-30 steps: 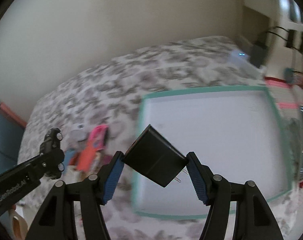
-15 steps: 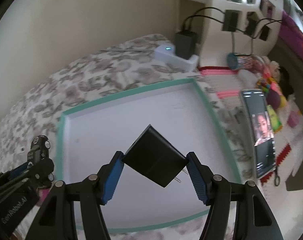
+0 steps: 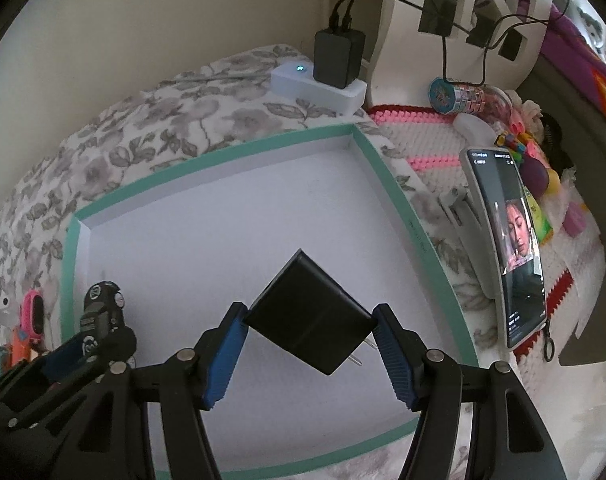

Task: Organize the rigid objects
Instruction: 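Carry the car and charger into the teal-rimmed tray and open both grippers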

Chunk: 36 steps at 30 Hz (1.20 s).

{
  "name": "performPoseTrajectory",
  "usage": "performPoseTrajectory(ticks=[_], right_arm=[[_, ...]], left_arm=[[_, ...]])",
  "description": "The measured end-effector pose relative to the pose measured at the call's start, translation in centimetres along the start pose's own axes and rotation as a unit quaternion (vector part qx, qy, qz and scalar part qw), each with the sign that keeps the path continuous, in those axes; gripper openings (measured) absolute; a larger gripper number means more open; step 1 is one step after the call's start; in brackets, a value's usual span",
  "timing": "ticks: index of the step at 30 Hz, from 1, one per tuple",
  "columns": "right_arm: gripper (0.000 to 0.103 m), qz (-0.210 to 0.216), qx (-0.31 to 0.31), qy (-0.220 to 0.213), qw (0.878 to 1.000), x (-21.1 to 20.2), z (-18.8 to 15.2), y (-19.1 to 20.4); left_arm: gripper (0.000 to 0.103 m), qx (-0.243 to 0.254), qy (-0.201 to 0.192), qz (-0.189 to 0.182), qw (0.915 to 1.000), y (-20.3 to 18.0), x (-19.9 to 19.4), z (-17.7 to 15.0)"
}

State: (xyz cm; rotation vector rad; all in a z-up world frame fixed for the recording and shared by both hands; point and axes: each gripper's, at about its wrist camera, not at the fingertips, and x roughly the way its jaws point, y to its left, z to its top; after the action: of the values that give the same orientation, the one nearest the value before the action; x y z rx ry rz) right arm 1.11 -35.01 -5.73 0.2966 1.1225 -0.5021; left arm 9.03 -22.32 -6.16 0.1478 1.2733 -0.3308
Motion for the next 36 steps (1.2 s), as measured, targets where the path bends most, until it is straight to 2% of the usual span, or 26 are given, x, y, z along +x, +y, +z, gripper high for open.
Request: performPoseTrajectory(ticks=[4, 15, 18, 22, 24, 26, 36], right_arm=[[0.067, 0.003, -0.010, 0.009, 1.000, 0.4, -0.2, 0.5], [0.067, -0.003, -0.022, 0.015, 1.000, 0.7, -0.7, 1.0], [0.067, -0.005, -0.020, 0.009, 1.000, 0.4, -0.7, 0.9], [0.067, -0.010, -0.017, 0.001, 1.000, 0.0, -0.5, 0.7], [0.068, -0.010, -0.017, 0.003, 1.000, 0.1, -0.6, 0.8], [0.068, -0.010, -0.019, 0.007, 1.000, 0.3, -0.6, 0.9], [0.068, -0.019, -0.039, 0.004, 0.999, 0.4, -0.9, 1.6]], left_arm=[[0.037, 0.005, 0.004, 0.011, 0.9999, 0.3, 0.6, -0.3], [0.038, -0.012, 0.006, 0.000, 0.9999, 1.0, 1.0, -1.0], [0.044, -0.017, 0.001, -0.008, 0.9998, 1.2, 0.6, -1.0], [0.047, -0.026, -0.006, -0.010, 0.9996, 1.7, -0.1, -0.9], [0.056, -0.028, -0.012, -0.008, 0.9995, 1.8, -0.5, -1.0], [0.059, -0.030, -0.018, -0.006, 0.9994, 1.9, -0.9, -1.1], [0.060, -0.053, -0.027, 0.013, 0.9982, 2.9, -1.7, -1.3]])
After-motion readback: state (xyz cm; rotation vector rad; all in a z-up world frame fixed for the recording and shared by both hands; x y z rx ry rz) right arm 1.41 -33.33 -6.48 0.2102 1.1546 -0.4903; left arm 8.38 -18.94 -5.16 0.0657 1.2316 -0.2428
